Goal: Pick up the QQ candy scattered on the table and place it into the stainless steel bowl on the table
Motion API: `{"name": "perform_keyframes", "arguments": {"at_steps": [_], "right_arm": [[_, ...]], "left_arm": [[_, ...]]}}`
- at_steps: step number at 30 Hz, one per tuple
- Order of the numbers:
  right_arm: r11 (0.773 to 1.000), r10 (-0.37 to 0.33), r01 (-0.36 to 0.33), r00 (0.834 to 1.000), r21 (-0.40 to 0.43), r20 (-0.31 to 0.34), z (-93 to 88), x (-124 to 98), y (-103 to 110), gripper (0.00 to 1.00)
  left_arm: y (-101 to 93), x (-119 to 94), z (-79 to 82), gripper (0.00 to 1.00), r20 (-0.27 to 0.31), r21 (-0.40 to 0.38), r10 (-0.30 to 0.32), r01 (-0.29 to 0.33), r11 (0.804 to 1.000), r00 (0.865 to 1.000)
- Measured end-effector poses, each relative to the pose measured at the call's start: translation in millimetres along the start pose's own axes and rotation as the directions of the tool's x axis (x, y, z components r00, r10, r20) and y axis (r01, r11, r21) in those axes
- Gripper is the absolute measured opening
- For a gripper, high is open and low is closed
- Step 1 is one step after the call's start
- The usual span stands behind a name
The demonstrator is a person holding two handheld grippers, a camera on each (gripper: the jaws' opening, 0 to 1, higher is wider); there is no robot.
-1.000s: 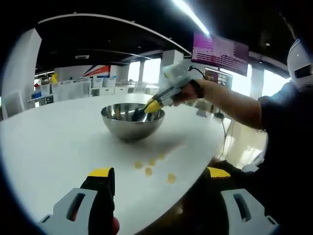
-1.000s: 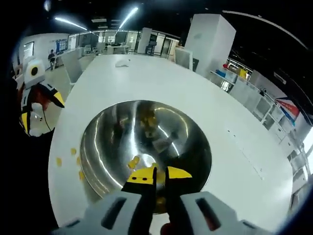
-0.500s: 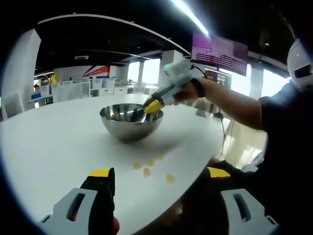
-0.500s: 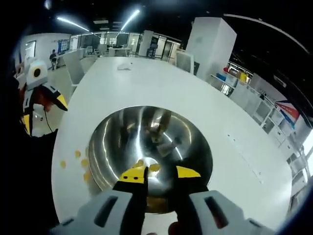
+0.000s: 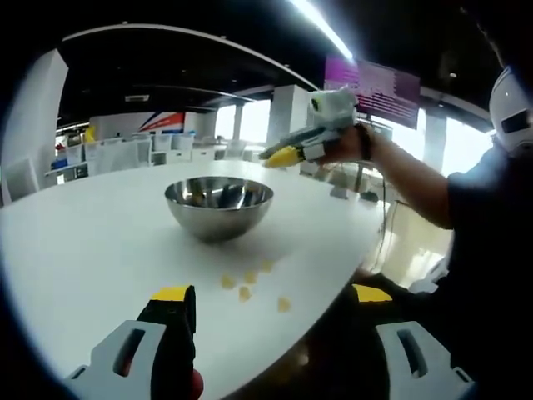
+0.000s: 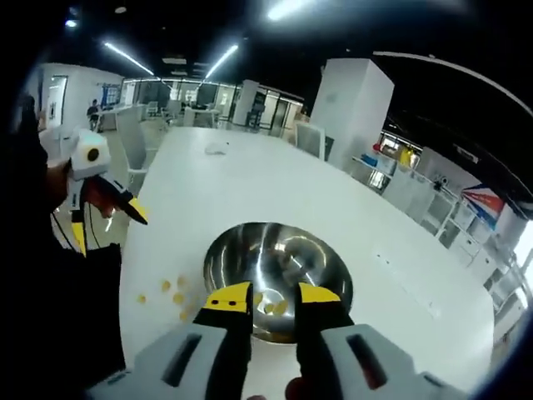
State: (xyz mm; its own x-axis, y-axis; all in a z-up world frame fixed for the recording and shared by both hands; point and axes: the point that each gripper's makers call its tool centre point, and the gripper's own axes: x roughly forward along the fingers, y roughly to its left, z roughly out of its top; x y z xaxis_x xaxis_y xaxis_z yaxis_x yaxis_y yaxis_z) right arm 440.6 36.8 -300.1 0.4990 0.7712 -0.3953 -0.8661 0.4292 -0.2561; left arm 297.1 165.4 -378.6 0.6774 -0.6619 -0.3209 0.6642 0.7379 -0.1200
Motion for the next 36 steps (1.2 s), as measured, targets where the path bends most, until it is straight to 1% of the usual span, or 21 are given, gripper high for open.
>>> {"name": "perform_keyframes", "arguments": {"at_steps": [4,8,9,10,13,15,18,20,23,24,27,31,34,36], "right_arm": [[0.999,-0.032,0.029,0.997,0.039,0.064,1.0,-24.1,5.1,0.20],[0.996,-0.063,0.055,0.992,0.076,0.105,-5.6,-42.1,12.9,0.20],[0.993,-0.079,0.066,0.988,0.102,0.130,-6.4,-47.7,15.4,0.20],[0.991,-0.087,0.070,0.986,0.118,0.143,-8.4,-50.4,15.4,0.20],[0.985,-0.103,0.075,0.978,0.157,0.182,-17.6,-62.3,24.3,0.20],[0.976,-0.111,0.066,0.971,0.209,0.213,-23.7,-68.5,30.2,0.20],[0.967,-0.126,0.061,0.959,0.248,0.254,-32.1,-79.4,35.7,0.20],[0.959,-0.147,0.069,0.951,0.276,0.271,-39.3,-87.0,38.2,0.20],[0.952,-0.162,0.074,0.945,0.296,0.285,-47.7,-94.8,41.7,0.20],[0.947,-0.167,0.070,0.941,0.313,0.294,-52.1,-99.1,45.5,0.20],[0.945,-0.173,0.069,0.935,0.321,0.310,-55.4,-105.1,51.6,0.20],[0.949,-0.176,0.070,0.926,0.308,0.333,-56.8,-111.3,59.8,0.20],[0.953,-0.169,0.067,0.928,0.296,0.333,-57.8,-110.9,63.8,0.21],[0.954,-0.166,0.070,0.933,0.290,0.320,-60.3,-108.1,65.2,0.21]], "left_arm": [[-0.8,1.2,0.1,0.75,0.002,0.001,-0.004,0.004,1.000,1.000],[-0.6,2.7,-0.8,0.75,0.003,-0.002,-0.006,0.006,1.000,1.000],[-1.0,3.6,-0.9,0.75,0.003,-0.002,-0.008,0.008,1.000,1.000],[-1.6,4.4,-1.1,0.75,0.002,-0.002,-0.009,0.009,1.000,1.000],[-6.5,6.4,-0.1,0.75,0.004,0.002,-0.020,0.020,1.000,1.000],[-8.3,6.7,0.1,0.75,0.003,0.004,-0.023,0.023,1.000,1.000],[-8.0,6.3,0.0,0.75,0.003,0.004,-0.020,0.019,1.000,1.000],[-7.4,5.7,0.1,0.76,0.005,0.003,-0.017,0.017,1.000,1.000],[-6.0,4.9,-0.8,0.76,0.003,0.003,-0.013,0.013,1.000,1.000],[-5.5,4.8,-1.0,0.76,0.003,0.002,-0.012,0.012,1.000,1.000],[-4.8,5.2,-0.8,0.76,0.002,0.004,-0.009,0.009,1.000,1.000],[-8.5,6.4,0.1,0.76,0.000,0.009,-0.013,0.013,1.000,1.000],[-9.3,6.5,0.1,0.76,-0.002,0.010,-0.013,0.013,1.000,1.000],[-9.3,6.3,0.2,0.76,-0.004,0.010,-0.011,0.011,1.000,1.000]]}}
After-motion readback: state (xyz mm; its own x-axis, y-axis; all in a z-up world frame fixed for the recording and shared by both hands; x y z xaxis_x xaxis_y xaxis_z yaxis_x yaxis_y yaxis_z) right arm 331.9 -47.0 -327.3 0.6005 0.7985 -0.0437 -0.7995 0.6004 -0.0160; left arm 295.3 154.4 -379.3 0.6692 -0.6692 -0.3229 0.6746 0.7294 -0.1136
